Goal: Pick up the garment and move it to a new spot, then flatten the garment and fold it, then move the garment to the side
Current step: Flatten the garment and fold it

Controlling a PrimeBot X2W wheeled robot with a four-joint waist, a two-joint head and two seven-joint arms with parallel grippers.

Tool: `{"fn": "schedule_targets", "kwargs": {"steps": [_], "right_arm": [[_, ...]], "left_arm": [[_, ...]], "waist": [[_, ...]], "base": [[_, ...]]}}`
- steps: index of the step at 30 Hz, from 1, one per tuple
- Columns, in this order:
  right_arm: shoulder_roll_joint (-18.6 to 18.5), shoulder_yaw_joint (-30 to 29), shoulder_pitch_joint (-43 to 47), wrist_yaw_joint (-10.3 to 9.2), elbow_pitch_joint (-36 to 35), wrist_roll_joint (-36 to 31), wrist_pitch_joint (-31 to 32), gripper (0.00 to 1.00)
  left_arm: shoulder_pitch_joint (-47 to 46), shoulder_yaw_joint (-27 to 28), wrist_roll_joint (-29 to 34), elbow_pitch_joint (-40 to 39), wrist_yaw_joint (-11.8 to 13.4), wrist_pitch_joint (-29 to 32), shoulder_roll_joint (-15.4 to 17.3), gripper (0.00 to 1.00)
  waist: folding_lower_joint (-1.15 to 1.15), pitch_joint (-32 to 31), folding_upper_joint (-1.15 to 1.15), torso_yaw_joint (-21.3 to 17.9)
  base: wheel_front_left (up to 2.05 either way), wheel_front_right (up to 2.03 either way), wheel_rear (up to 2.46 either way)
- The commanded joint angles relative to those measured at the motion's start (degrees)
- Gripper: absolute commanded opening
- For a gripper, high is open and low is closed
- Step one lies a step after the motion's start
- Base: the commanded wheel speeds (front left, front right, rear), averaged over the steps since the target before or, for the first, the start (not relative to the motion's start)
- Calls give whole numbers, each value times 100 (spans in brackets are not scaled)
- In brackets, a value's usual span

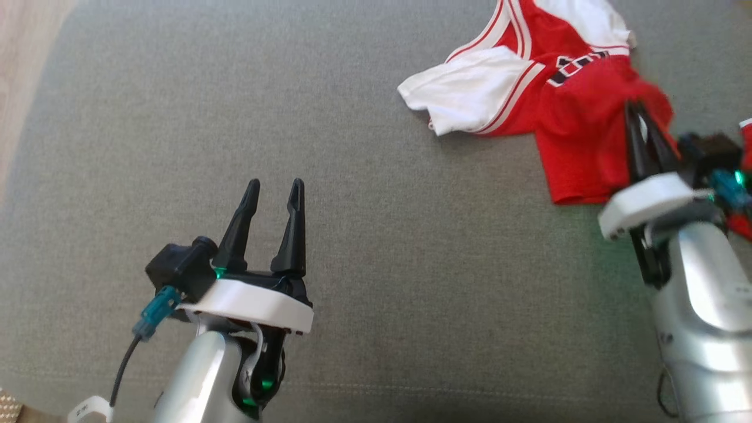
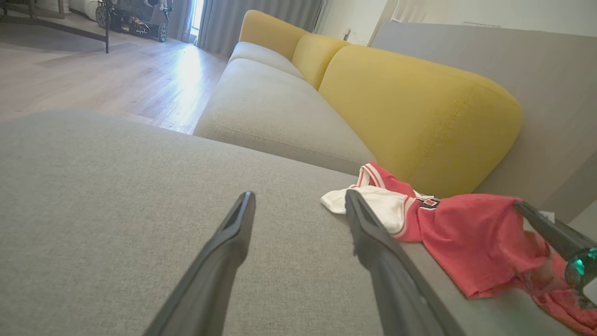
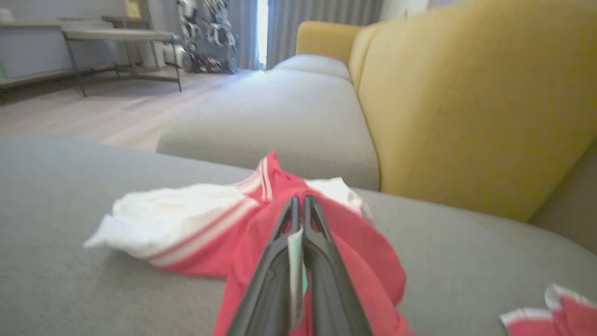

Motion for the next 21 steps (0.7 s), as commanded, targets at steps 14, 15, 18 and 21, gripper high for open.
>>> {"fn": "schedule_targets", "kwargs": {"steps": [14,15,18,21], "right_arm": [[-845,2511,-2051,-4,-2219,903,884,0],[-949,2515,-2191,-4,-2281,994,984,0],[-1342,2342,-2460,-4,-2215,1268,1296,0],[-1897,2088,-2543,-4,-1793,1368,1556,0]], "left_arm": [[20,238,-46,-217,47,-29,42,100],[0,224,-54,-229,43,-29,42,100],[-89,164,-91,-276,52,-29,42,100],[-185,79,-131,-286,48,-29,42,100]], "waist": [[0,-361,0,-330],[0,-325,0,-349],[0,-170,0,-374],[0,-1,0,-338]], "base": [[0,0,0],[0,0,0],[0,0,0],[0,0,0]]}}
